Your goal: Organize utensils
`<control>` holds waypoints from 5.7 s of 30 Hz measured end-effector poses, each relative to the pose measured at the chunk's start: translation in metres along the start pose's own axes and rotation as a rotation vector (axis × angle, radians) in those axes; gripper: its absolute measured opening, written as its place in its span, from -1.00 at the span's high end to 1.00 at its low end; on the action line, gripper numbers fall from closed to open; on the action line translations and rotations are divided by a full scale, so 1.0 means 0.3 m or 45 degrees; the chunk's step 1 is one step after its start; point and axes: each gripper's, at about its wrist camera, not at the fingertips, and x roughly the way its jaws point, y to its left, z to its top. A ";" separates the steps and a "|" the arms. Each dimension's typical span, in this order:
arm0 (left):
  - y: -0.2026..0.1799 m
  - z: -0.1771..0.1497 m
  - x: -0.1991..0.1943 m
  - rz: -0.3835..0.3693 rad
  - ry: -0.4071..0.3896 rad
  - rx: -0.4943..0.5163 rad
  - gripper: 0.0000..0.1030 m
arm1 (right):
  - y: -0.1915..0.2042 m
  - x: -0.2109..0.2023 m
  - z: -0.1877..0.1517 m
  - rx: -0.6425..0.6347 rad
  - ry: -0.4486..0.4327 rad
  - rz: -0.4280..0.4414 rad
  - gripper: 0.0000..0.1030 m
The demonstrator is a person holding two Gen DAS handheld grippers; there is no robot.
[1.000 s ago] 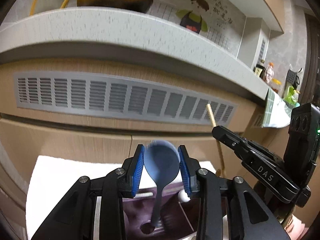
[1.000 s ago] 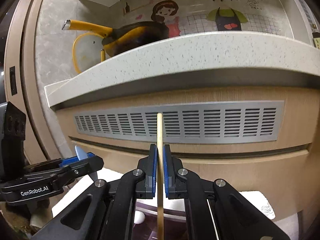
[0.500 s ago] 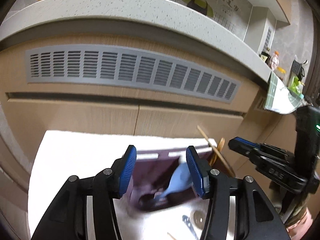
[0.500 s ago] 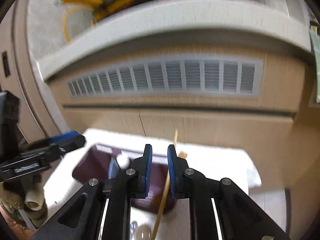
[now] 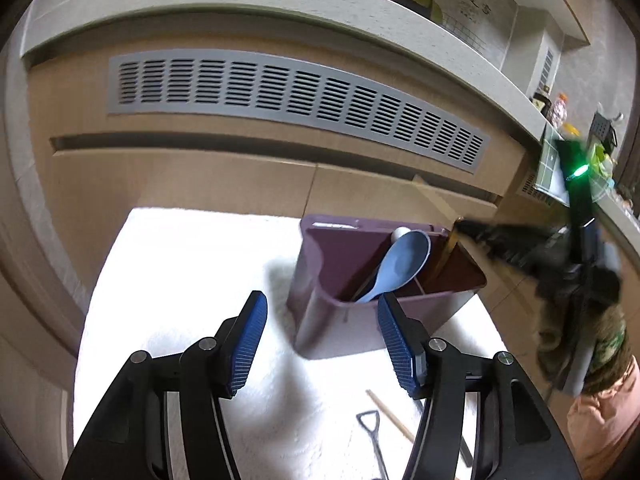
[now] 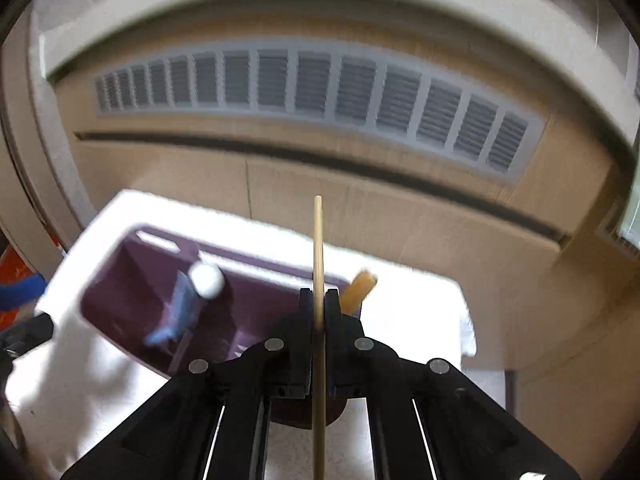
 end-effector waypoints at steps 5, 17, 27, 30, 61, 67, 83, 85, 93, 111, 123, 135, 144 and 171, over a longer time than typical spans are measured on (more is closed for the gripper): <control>0.021 -0.007 -0.010 -0.017 0.003 -0.030 -0.14 | -0.069 -0.177 0.087 0.144 -0.320 0.160 0.90; 0.097 -0.025 -0.015 -0.031 -0.010 -0.110 -0.14 | -0.029 -0.076 0.136 0.130 -0.565 0.258 0.90; 0.076 -0.044 0.046 -0.032 0.059 -0.093 -0.14 | -0.048 -0.068 0.030 0.049 -0.553 0.230 0.90; 0.061 -0.045 0.031 -0.028 0.054 -0.080 -0.14 | -0.063 -0.078 0.020 0.070 -0.510 0.232 0.92; -0.086 -0.540 -0.146 -0.006 0.503 0.242 -0.15 | 0.242 -0.225 -0.652 -0.145 0.248 0.407 0.02; -0.127 -0.568 -0.188 -0.050 0.522 0.286 -0.17 | 0.281 -0.180 -0.607 -0.157 0.210 0.361 0.63; -0.192 -0.447 -0.051 -0.104 0.510 0.204 0.03 | 0.154 -0.153 -0.572 0.014 0.253 0.342 0.91; -0.207 -0.433 -0.037 -0.116 0.518 0.201 0.04 | 0.128 -0.179 -0.593 0.042 0.240 0.346 0.91; -0.211 -0.413 -0.026 -0.024 0.504 0.219 0.03 | 0.052 -0.188 -0.624 0.153 0.220 0.348 0.91; -0.220 -0.459 0.030 -0.062 0.666 -0.171 -0.06 | 0.050 -0.237 -0.656 0.118 0.173 0.253 0.90; -0.272 -0.353 0.085 0.176 0.242 0.264 -0.06 | 0.023 -0.197 -0.693 0.157 0.199 0.234 0.90; -0.386 -0.422 0.104 0.044 0.503 0.116 -0.06 | -0.006 -0.242 -0.702 0.129 0.097 0.049 -0.13; -0.352 -0.431 0.101 0.181 0.434 0.423 -0.06 | -0.006 -0.292 -0.740 0.023 0.074 -0.095 -0.99; -0.196 -0.407 0.097 -0.028 0.597 -0.119 -0.09 | 0.094 -0.058 -0.461 0.032 0.194 0.129 0.47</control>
